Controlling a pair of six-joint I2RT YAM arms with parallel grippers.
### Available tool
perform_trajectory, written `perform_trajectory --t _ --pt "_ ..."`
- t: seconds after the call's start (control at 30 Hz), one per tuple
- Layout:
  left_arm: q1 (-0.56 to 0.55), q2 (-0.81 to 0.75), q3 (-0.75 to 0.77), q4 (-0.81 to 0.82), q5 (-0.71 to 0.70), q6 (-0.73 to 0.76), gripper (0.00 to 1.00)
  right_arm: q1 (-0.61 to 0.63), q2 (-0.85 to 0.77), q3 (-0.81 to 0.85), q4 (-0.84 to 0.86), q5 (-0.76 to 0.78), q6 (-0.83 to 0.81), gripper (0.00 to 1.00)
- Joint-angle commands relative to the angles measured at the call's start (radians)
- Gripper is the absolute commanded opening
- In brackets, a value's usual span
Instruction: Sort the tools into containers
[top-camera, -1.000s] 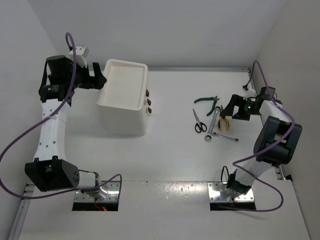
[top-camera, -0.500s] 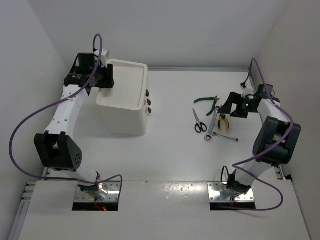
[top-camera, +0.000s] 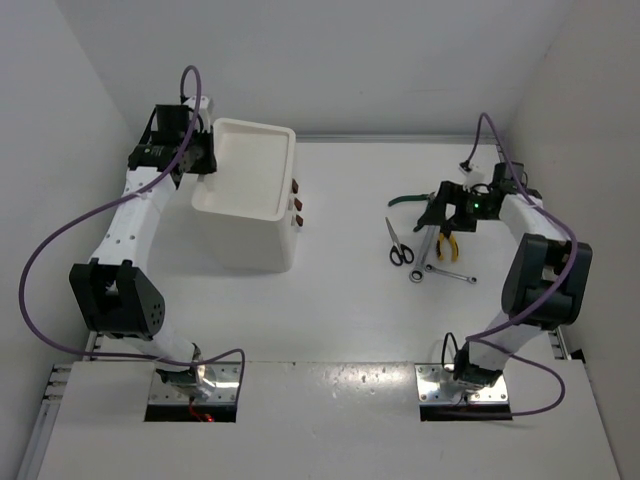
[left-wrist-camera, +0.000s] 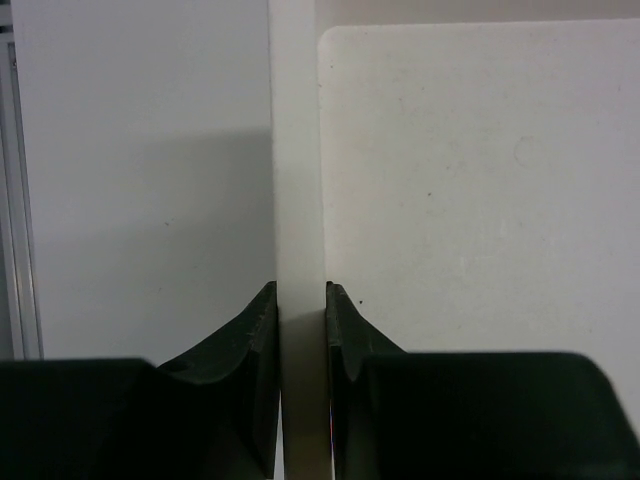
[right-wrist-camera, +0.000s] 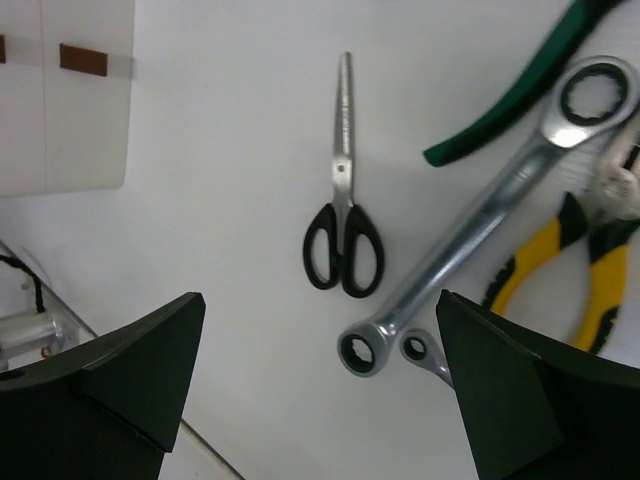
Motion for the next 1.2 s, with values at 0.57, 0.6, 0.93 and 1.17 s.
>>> perform_trajectory --t 0.57,0.6,0.93,1.17 --pt "0.013 0.010 -0.009 -0.010 -0.005 0.005 0.00 0.470 0.254 0.039 0.634 -0.247 0.769 0.53" --pt "0.013 0.010 -0.009 -0.001 0.006 0.005 0.00 0.470 0.315 0.016 0.790 -0.272 0.846 0.52" --pt "0.022 0.001 -0.018 0.021 0.015 -0.013 0.00 0.554 0.493 -0.038 1.364 -0.234 1.348 0.53" --pt "0.031 0.010 -0.036 0.030 0.025 -0.013 0.00 0.637 0.636 0.016 1.567 -0.163 1.557 0.55"
